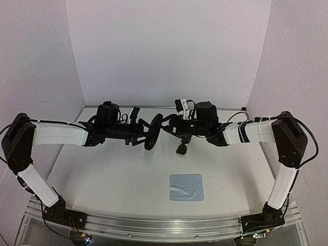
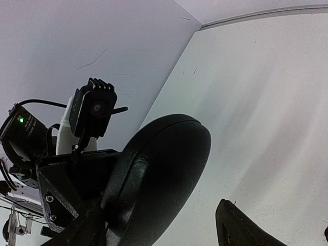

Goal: Organize the sunglasses
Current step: Open the sunglasses case.

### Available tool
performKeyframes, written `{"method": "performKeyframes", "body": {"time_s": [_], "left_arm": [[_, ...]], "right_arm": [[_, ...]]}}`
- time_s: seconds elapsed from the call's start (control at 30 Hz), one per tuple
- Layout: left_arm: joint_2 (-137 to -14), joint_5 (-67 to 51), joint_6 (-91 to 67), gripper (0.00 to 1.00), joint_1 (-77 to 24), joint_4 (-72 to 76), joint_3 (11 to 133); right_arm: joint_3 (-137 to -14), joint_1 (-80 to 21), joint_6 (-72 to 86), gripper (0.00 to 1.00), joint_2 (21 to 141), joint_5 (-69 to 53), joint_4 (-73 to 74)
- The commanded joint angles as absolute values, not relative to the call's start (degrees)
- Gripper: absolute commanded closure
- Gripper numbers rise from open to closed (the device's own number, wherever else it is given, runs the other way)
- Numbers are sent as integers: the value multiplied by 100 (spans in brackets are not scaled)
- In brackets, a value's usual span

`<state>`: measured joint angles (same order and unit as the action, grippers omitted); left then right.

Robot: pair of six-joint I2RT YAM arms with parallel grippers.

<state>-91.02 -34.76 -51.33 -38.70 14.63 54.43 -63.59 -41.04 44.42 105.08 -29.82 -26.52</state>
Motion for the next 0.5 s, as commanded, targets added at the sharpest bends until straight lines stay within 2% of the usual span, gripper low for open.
{"method": "performKeyframes", "body": {"time_s": [0.0, 0.47], "left_arm": [[-8842, -3826, -5375, 63, -3877, 2300, 5738], [-8746, -3946, -5740, 64, -3782, 2742, 5612]], "right_arm": [[-6333, -4122, 4552, 26, 10572, -3207, -3311], [-5988, -4102, 4484, 29, 10521, -3198, -3409]]}}
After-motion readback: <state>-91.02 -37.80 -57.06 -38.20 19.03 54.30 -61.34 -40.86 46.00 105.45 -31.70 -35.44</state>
